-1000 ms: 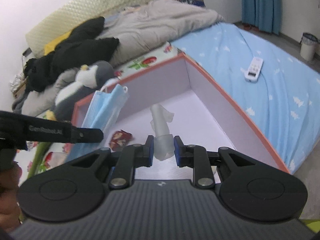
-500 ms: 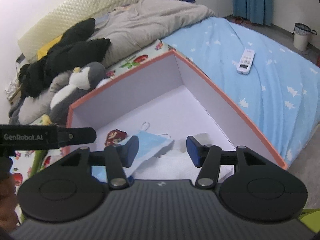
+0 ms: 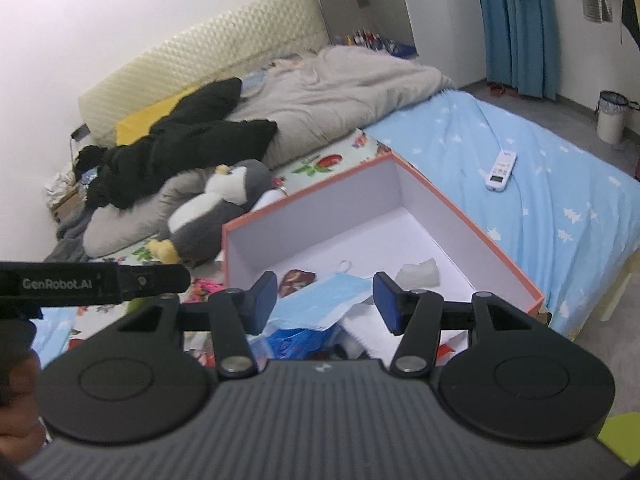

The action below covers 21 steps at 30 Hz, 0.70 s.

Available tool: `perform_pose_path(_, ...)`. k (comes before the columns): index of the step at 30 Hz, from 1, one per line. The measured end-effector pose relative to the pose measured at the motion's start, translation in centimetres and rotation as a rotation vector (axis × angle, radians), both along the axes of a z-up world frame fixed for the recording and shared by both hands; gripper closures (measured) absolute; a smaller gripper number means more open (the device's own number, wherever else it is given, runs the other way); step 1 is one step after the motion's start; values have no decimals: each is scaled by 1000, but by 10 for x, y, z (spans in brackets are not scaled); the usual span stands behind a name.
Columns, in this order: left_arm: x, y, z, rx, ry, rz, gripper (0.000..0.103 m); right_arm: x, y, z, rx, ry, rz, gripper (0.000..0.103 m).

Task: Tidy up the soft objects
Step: 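Open both grippers to drop the mask and clear piece into the box, then withdraw both grippers from the box toward the tissue bag and bird toy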

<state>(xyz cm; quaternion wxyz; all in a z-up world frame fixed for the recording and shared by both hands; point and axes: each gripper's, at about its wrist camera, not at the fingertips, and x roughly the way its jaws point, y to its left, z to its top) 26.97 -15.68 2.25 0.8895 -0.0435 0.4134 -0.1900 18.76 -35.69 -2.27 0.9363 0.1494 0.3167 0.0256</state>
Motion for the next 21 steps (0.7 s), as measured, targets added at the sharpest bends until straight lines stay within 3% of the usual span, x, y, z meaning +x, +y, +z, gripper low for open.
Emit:
perform_pose_path(10, -74, 44, 30, -28, -81, 49, 33, -53, 34, 30, -37, -72, 70, 47)
perform_pose_path(21, -141, 99, 36, -7, -128, 162, 32, -80, 79, 33, -56, -89, 185, 47)
